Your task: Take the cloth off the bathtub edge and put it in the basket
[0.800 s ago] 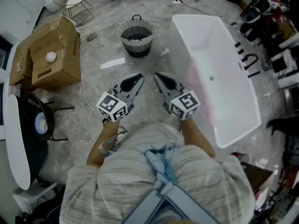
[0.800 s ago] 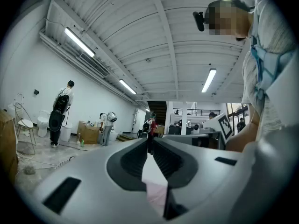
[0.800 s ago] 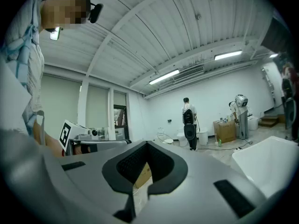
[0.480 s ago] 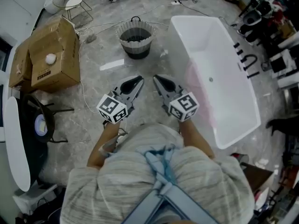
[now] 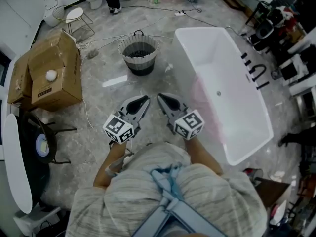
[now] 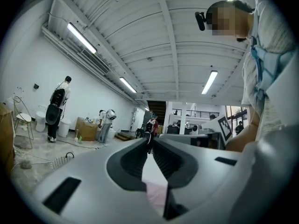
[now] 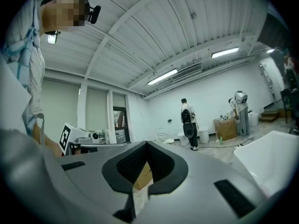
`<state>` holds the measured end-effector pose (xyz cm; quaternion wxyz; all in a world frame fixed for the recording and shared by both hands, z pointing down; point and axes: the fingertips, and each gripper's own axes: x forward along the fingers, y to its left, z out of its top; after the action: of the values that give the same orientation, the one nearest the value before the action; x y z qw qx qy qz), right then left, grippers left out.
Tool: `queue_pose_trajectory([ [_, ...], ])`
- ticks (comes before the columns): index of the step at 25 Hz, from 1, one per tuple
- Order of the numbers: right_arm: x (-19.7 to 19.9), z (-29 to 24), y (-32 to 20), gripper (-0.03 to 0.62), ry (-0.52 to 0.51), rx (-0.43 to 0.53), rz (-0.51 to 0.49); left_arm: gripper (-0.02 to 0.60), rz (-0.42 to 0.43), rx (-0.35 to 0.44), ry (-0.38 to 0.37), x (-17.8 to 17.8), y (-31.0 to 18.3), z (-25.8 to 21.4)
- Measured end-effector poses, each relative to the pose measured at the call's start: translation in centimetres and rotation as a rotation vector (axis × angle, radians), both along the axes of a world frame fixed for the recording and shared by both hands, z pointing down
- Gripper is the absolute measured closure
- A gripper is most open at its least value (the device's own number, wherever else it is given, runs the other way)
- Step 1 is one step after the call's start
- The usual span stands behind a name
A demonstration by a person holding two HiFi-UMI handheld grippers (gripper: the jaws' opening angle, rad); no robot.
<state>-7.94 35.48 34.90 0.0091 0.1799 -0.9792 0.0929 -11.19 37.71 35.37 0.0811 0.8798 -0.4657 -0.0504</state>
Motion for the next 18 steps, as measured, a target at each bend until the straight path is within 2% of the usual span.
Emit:
queue_pose_trajectory([
  [8,-1.2,-0.4,-0.4,0.592,-0.018,-0.013,0.005,0.555,0.011,0.006,-0.010,-0.9,-0.5,-0.6],
  [18,-1.7,0.2,-0.6,0.592,-0.009,-0.036,0.017,0.555,0.012,0.004,0.015,-2.0,-0.8,-0.5],
])
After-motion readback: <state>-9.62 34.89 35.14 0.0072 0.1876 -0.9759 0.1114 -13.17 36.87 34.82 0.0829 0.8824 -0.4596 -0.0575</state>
